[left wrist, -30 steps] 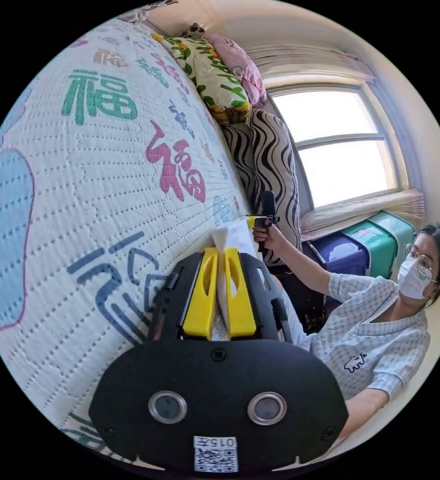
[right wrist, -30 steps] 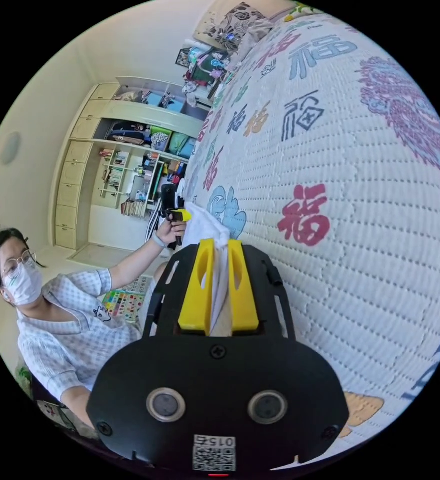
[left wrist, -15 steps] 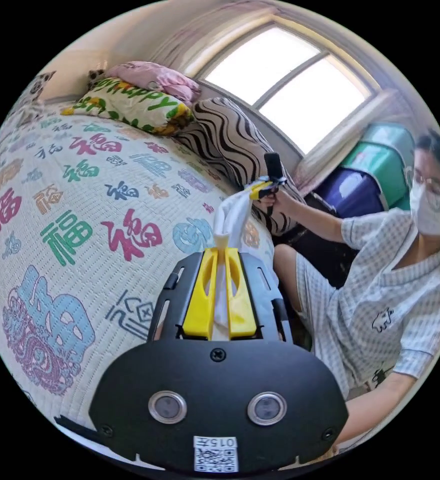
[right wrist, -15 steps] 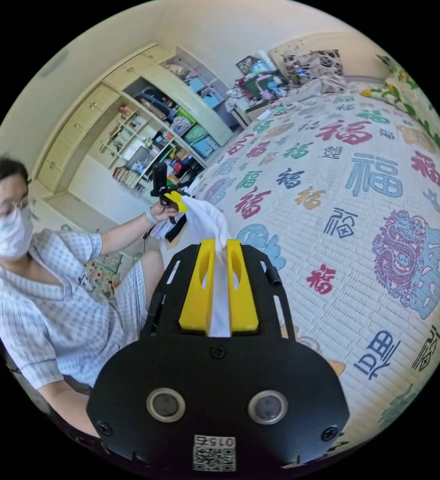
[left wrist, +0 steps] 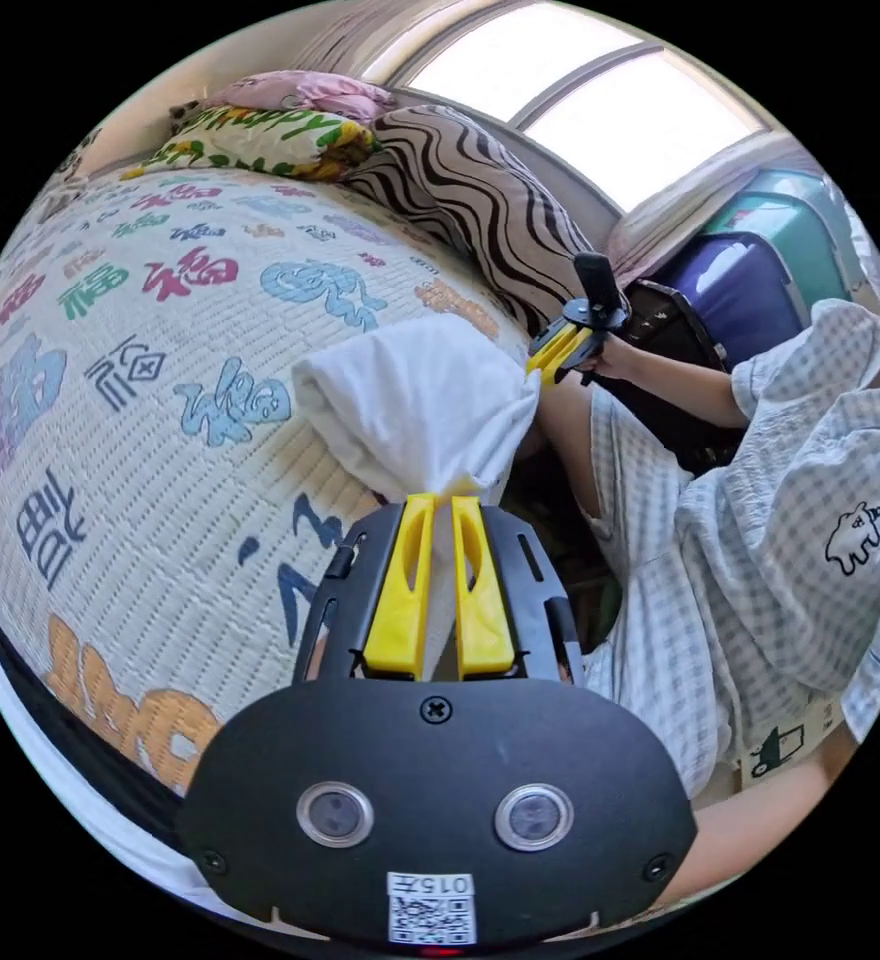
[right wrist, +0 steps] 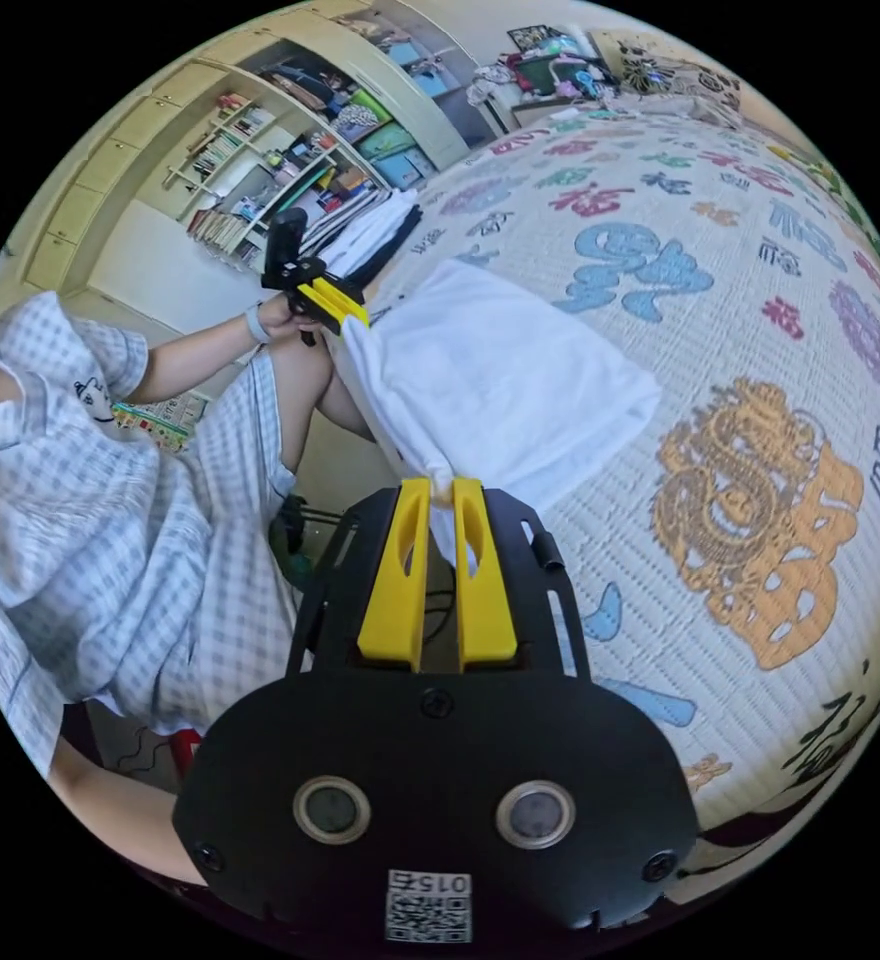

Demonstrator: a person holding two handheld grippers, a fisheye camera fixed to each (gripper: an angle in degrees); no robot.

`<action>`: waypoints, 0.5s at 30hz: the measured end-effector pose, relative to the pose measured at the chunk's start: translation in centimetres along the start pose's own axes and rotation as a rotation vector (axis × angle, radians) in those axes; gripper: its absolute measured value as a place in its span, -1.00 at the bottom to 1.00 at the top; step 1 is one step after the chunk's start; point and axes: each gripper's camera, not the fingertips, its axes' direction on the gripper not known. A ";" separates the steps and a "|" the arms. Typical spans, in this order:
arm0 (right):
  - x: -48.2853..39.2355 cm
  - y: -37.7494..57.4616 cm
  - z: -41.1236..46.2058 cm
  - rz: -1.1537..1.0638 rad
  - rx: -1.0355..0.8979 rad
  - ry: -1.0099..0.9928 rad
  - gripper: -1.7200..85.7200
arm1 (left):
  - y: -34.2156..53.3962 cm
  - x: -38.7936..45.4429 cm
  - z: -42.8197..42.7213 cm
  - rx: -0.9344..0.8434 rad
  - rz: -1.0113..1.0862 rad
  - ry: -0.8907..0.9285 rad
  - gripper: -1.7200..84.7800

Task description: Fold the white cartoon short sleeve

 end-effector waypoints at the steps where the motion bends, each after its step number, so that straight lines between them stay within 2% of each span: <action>1: -0.1 0.2 0.5 0.017 -0.020 0.007 -0.84 | 0.1 0.2 0.2 -0.018 -0.021 -0.006 -0.92; 4: -0.1 1.3 0.0 0.082 -0.034 0.019 -0.84 | 0.5 0.6 0.0 -0.096 -0.077 -0.023 -0.89; 9: -0.4 2.2 -3.1 0.129 0.139 0.023 -0.83 | -1.0 1.6 -2.1 0.054 -0.164 -0.048 -0.84; 11: 0.1 0.9 -2.9 0.133 0.204 -0.025 -0.85 | -2.9 1.5 -0.2 0.098 -0.182 0.059 -0.84; 15: 2.0 -1.1 1.2 0.175 0.108 -0.154 -0.94 | -4.8 0.2 4.5 0.015 -0.256 0.131 -0.86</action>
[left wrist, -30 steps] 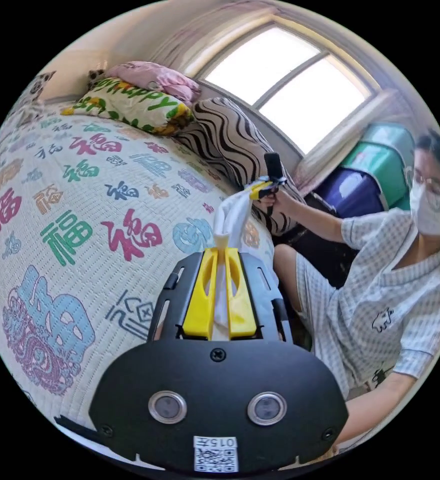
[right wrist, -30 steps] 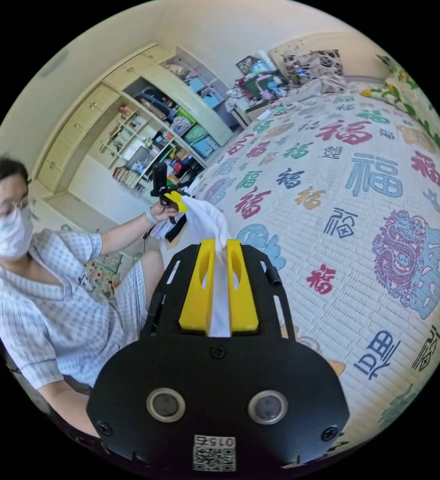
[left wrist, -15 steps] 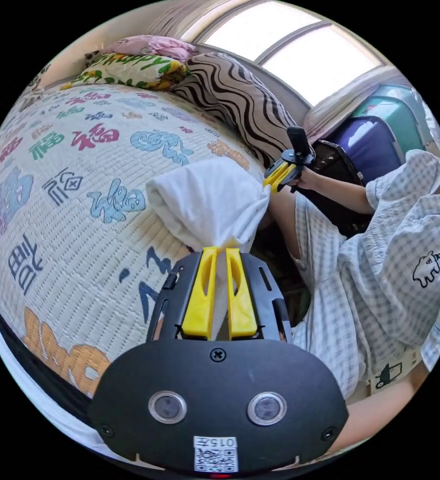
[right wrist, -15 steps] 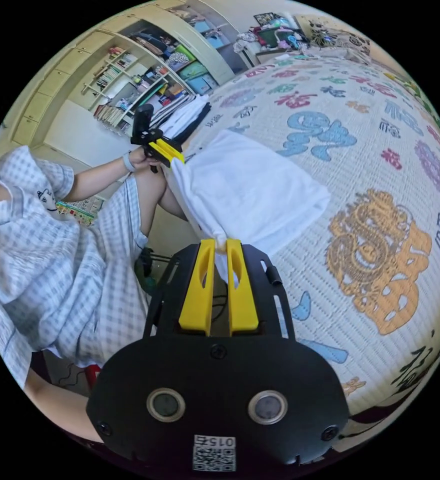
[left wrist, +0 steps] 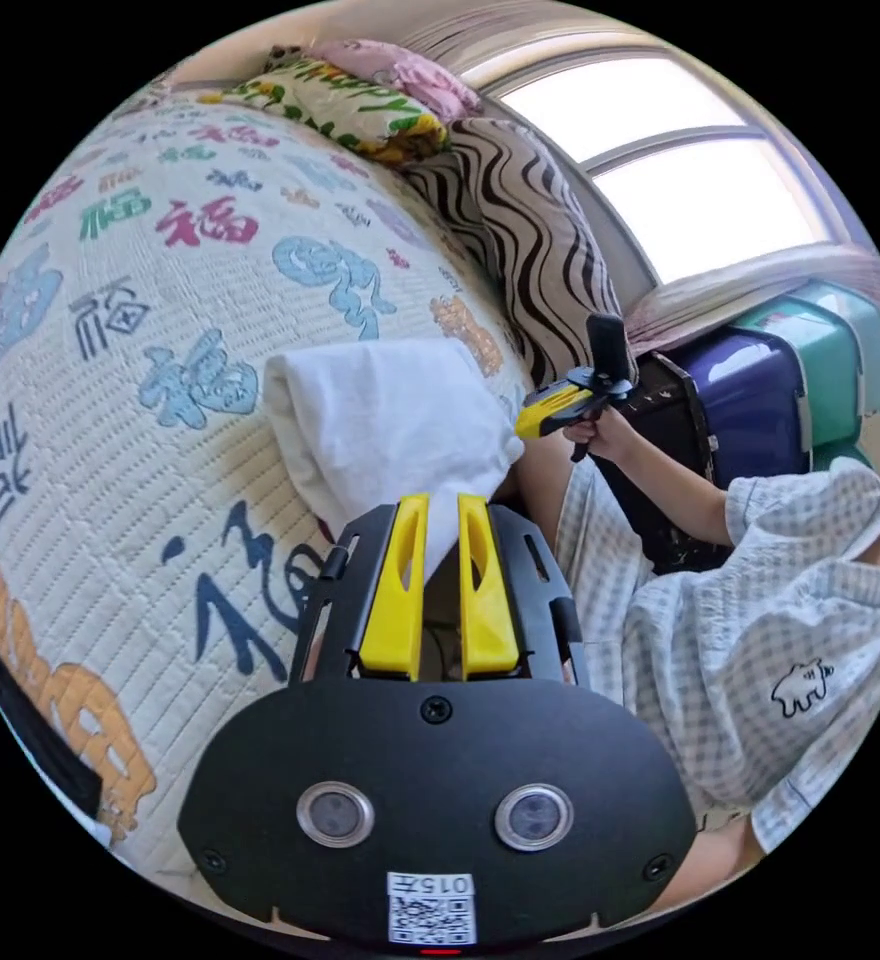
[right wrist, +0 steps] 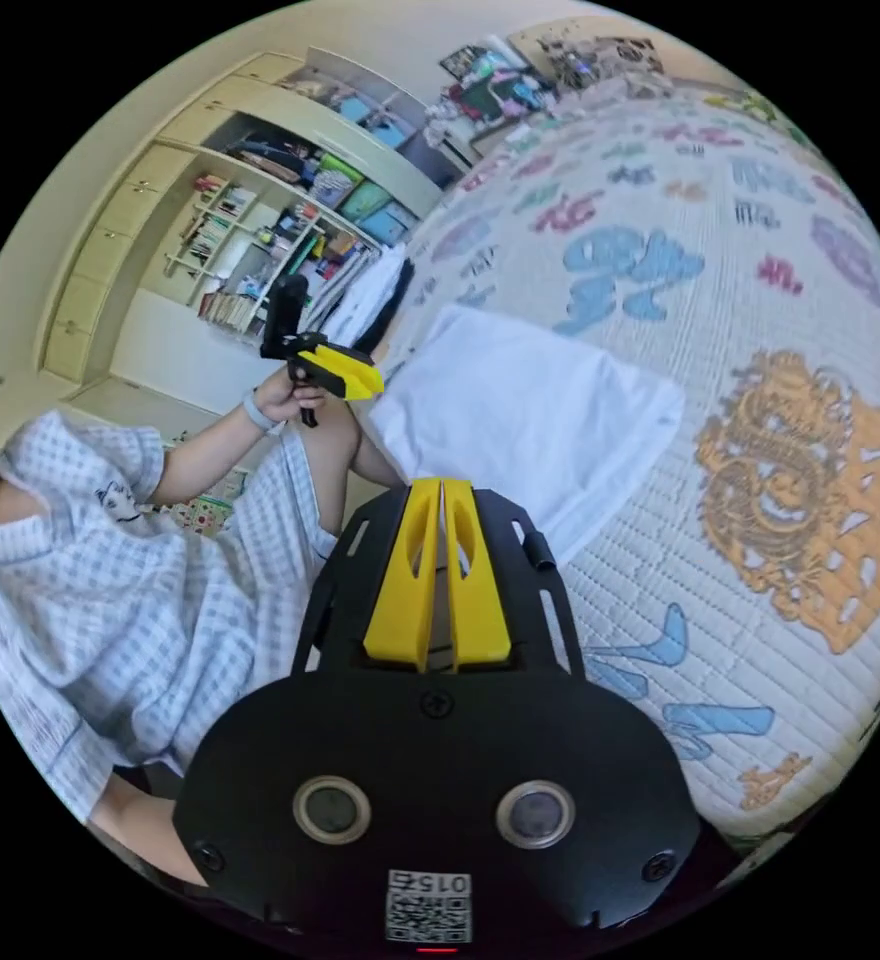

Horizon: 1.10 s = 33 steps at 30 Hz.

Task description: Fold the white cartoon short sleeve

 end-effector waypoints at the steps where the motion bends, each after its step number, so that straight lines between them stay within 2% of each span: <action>1: 0.9 -0.1 1.6 0.041 -0.072 0.025 -0.96 | -0.2 -0.6 1.2 -0.031 -0.034 -0.002 -0.90; 2: 1.6 0.0 2.8 0.072 -0.117 0.047 -0.96 | -0.1 -1.1 2.1 -0.065 -0.061 -0.026 -0.94; 5: 3.1 1.0 2.9 0.147 -0.064 -0.028 -0.97 | 0.2 -1.5 2.7 -0.071 -0.079 -0.037 -0.97; 12: 4.0 1.6 2.9 0.136 -0.132 -0.011 -0.97 | -0.4 -0.7 2.8 -0.136 -0.076 -0.101 -0.97; 16: 2.9 1.1 -0.5 0.067 0.063 -0.014 -0.96 | -1.2 2.0 0.0 0.025 -0.009 -0.149 -0.93; 19: 2.3 -0.7 -1.8 0.060 0.188 0.131 -0.93 | -3.0 2.9 -1.0 0.179 -0.021 -0.209 -0.78; 22: 3.4 -3.7 -1.4 0.108 0.224 0.205 -0.82 | -5.9 2.2 -0.3 0.221 -0.070 -0.233 -0.73; 24: 4.5 -5.4 -1.6 0.141 0.239 0.239 -0.81 | -7.5 1.6 -0.1 0.205 -0.075 -0.235 -0.73; 27: 7.0 -7.3 -2.7 0.108 0.161 0.264 -0.76 | -9.5 0.1 -0.7 0.110 -0.047 -0.266 -0.70; 30: 11.0 -7.6 -4.0 0.110 0.073 0.219 -0.73 | -10.1 -2.8 -1.6 0.021 -0.054 -0.152 -0.69; 33: 15.2 -7.6 -4.0 0.140 0.032 0.016 -0.76 | -10.0 -5.1 -1.2 -0.038 -0.072 -0.032 -0.69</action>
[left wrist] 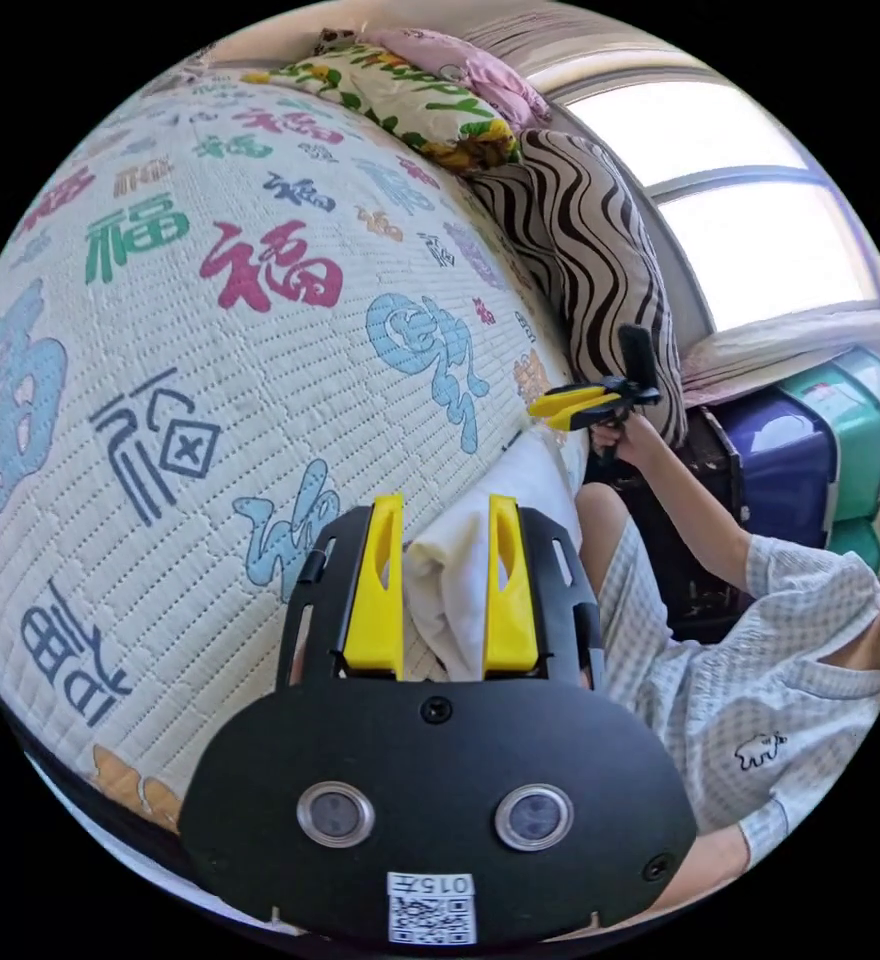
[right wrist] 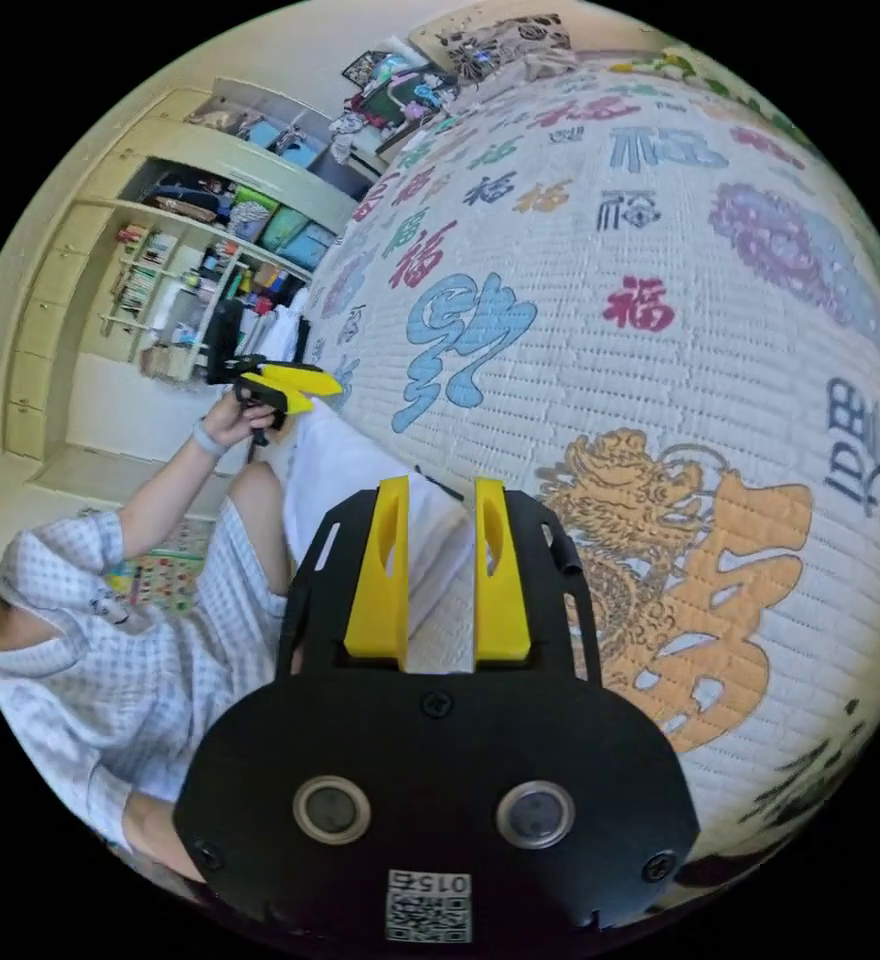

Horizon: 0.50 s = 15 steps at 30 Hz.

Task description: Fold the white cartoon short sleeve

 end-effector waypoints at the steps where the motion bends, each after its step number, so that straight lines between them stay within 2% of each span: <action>1: 1.2 -0.3 0.5 0.001 -0.022 -0.105 -0.79 | 0.1 -0.4 0.6 -0.042 0.006 0.028 -0.70; 4: 2.8 -1.0 2.1 -0.004 -0.096 -0.142 -0.89 | 0.8 -1.2 0.9 -0.072 0.005 0.141 -0.81; 8: 5.3 -0.4 0.7 0.050 0.035 -0.174 -0.95 | 2.7 -2.5 -0.7 0.008 -0.044 0.204 -0.87; 15: 7.4 -0.2 1.9 0.104 0.119 -0.249 -0.85 | 6.1 -2.3 -3.6 0.094 -0.094 0.226 -0.77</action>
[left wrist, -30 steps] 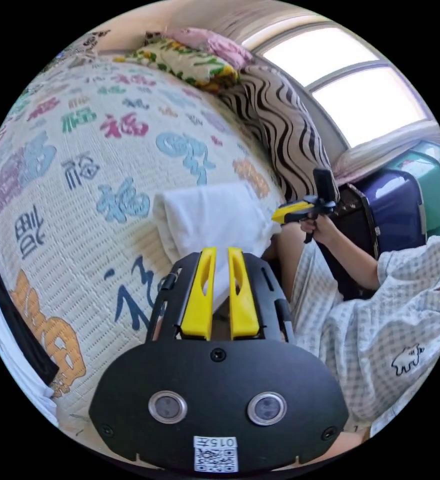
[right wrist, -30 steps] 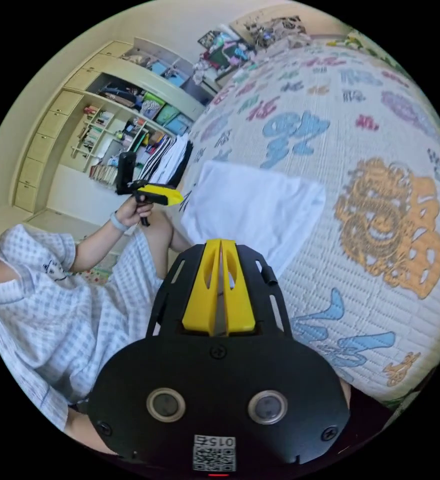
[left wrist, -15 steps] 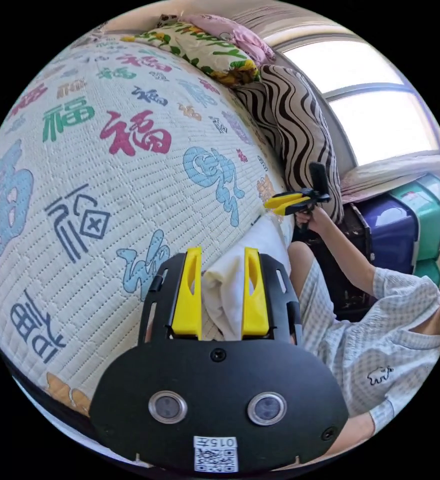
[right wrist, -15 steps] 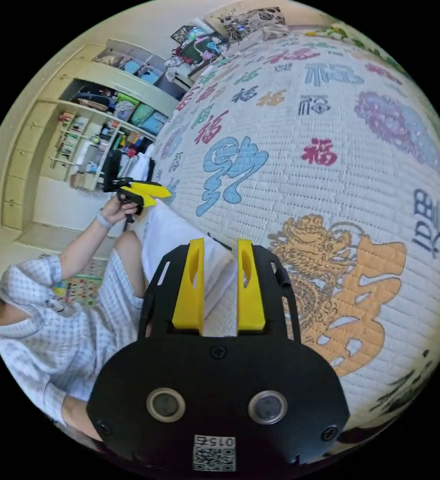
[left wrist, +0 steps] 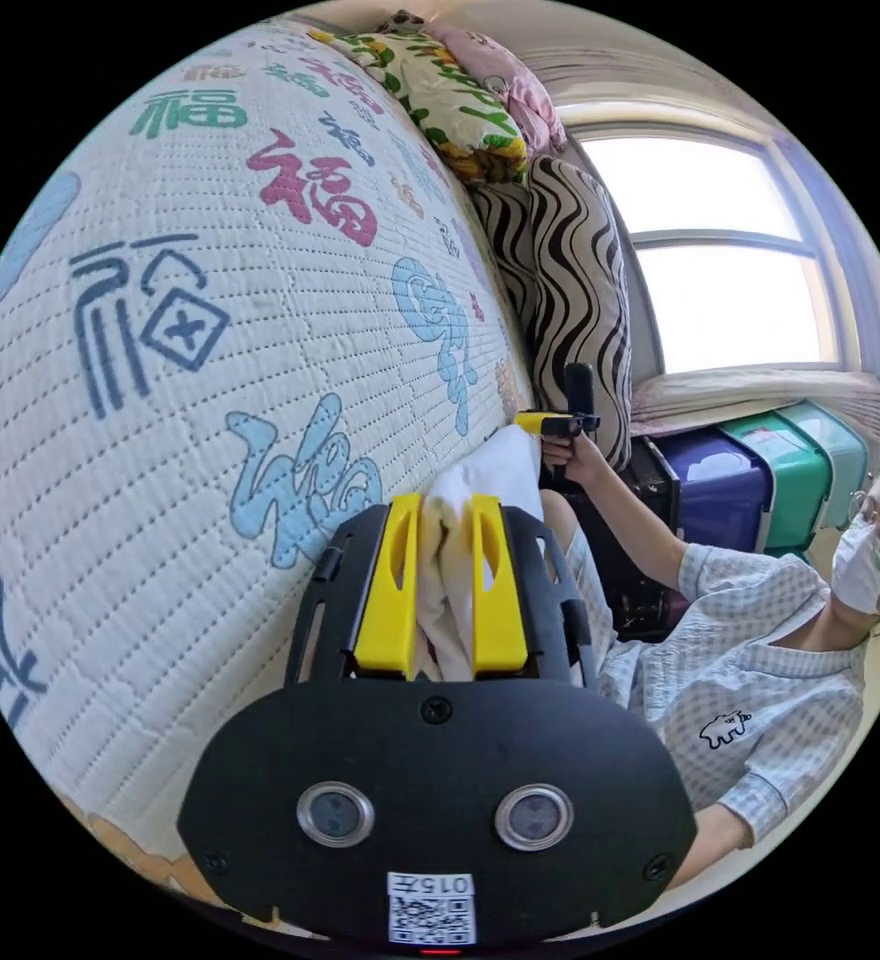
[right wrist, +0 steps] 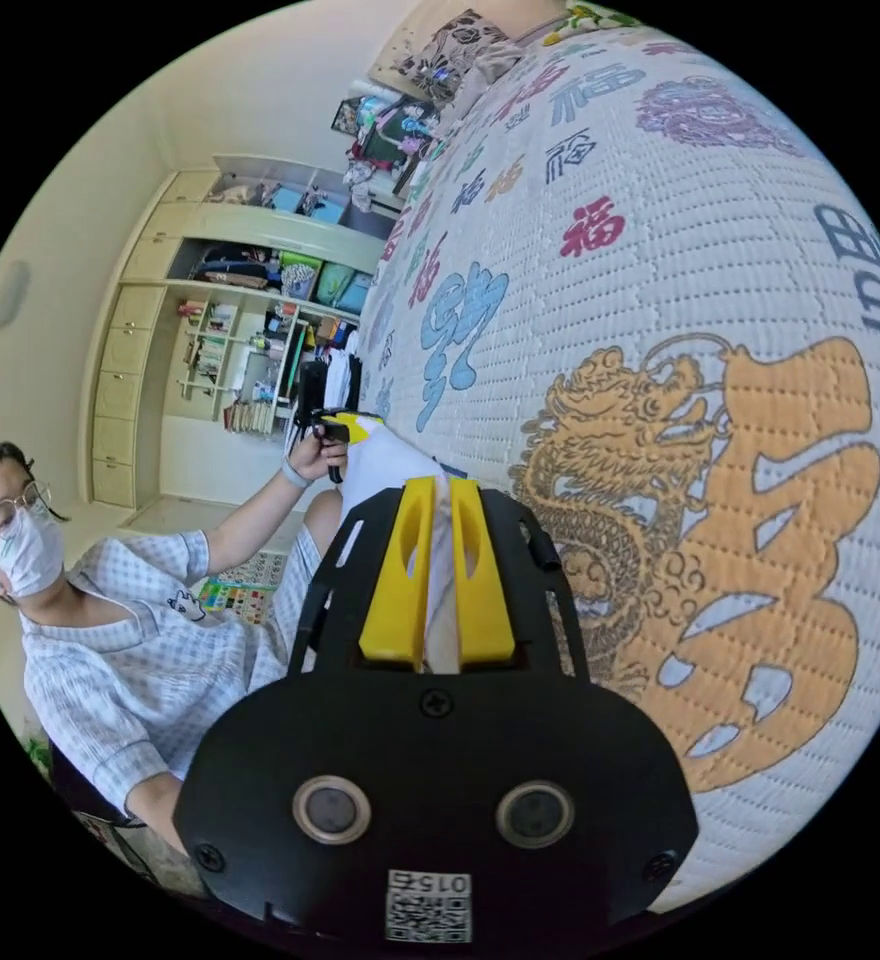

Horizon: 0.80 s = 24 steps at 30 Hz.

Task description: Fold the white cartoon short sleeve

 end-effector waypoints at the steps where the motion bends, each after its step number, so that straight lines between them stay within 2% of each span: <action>1: 0.2 0.4 -0.3 0.008 0.031 -0.021 -0.79 | 1.4 0.3 -1.4 0.036 -0.006 -0.004 -0.75; 7: 2.0 4.1 1.4 0.094 0.050 -0.071 -0.66 | 10.1 0.8 -6.5 0.127 -0.104 0.001 -0.66; 11: 3.4 4.6 4.5 0.106 0.121 -0.172 -0.67 | 13.8 1.2 -7.8 0.211 -0.135 0.081 -0.64; 15: 3.5 2.7 7.9 0.086 0.056 -0.146 -0.70 | 14.6 2.8 -7.8 0.145 -0.109 0.100 -0.64; 21: 4.5 -0.9 13.8 0.062 -0.020 -0.210 -0.72 | 16.1 5.6 -8.3 0.048 -0.070 0.118 -0.66; 24: 4.7 -2.0 16.2 0.063 -0.036 -0.205 -0.79 | 17.8 7.0 -9.3 0.022 -0.057 0.125 -0.71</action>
